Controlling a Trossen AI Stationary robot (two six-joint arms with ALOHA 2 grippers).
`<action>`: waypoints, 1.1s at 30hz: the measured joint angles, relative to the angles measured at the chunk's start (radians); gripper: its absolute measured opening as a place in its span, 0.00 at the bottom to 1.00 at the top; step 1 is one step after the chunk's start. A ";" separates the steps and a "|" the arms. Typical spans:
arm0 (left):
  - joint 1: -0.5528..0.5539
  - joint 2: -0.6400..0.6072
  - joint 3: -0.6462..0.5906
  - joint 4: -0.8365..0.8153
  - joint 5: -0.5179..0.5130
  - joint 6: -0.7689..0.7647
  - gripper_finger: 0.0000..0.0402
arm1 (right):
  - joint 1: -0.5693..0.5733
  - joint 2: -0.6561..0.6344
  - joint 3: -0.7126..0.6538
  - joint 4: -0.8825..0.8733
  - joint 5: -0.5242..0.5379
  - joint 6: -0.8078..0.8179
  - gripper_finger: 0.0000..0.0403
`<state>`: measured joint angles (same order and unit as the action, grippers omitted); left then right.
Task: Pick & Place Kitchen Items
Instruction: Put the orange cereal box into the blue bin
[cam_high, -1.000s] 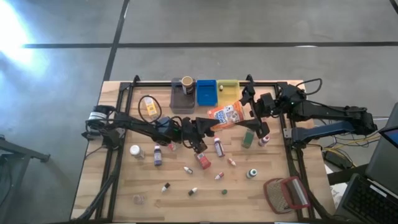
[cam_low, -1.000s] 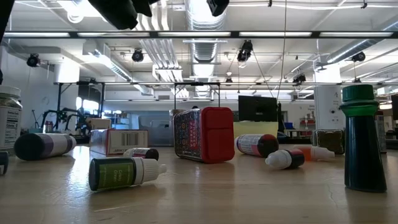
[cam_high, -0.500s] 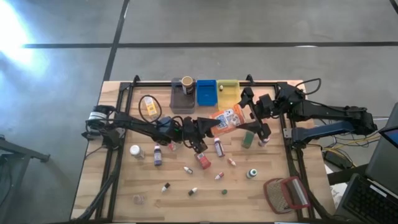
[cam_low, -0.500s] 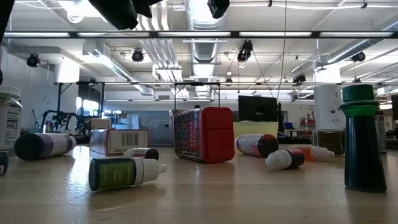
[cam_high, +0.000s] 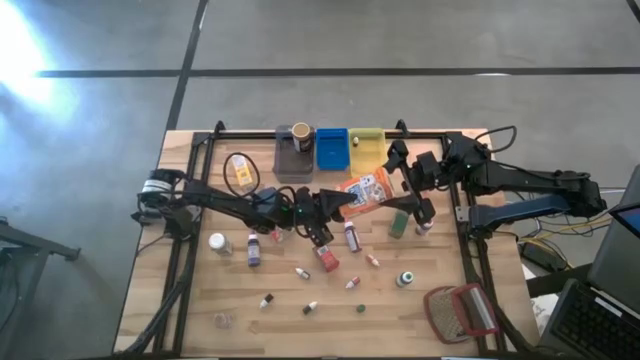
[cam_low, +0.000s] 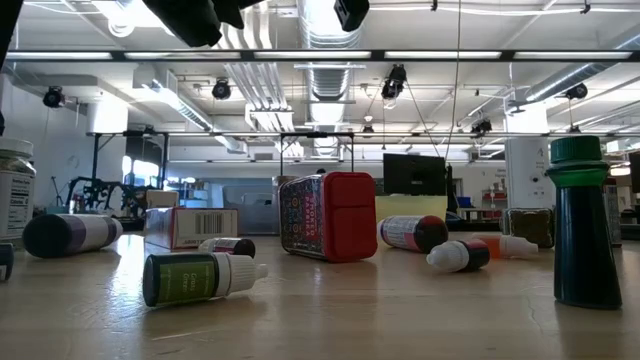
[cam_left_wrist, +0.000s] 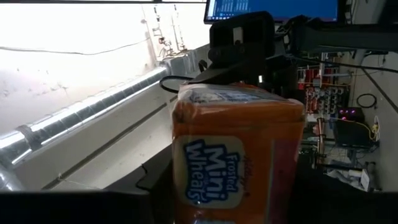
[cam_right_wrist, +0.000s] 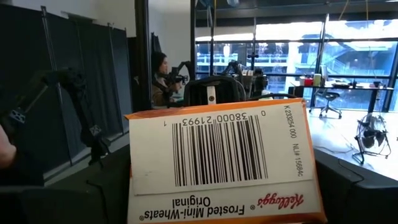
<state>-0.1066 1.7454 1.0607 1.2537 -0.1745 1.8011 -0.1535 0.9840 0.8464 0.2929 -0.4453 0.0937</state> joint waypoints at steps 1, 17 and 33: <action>0.000 0.000 0.000 0.000 0.000 0.000 0.47 | 0.000 0.000 0.000 0.000 0.001 0.000 0.80; 0.000 0.000 0.000 -0.005 -0.034 0.003 0.42 | -0.002 -0.015 0.000 0.001 0.030 0.006 0.91; 0.001 0.000 0.009 0.010 -0.366 -0.212 0.42 | -0.152 -0.251 0.001 -0.318 0.067 0.001 0.91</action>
<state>-0.1058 1.7454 1.0695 1.2640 -0.5400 1.5893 -0.3052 0.7326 0.8474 -0.0248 -0.3782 0.0944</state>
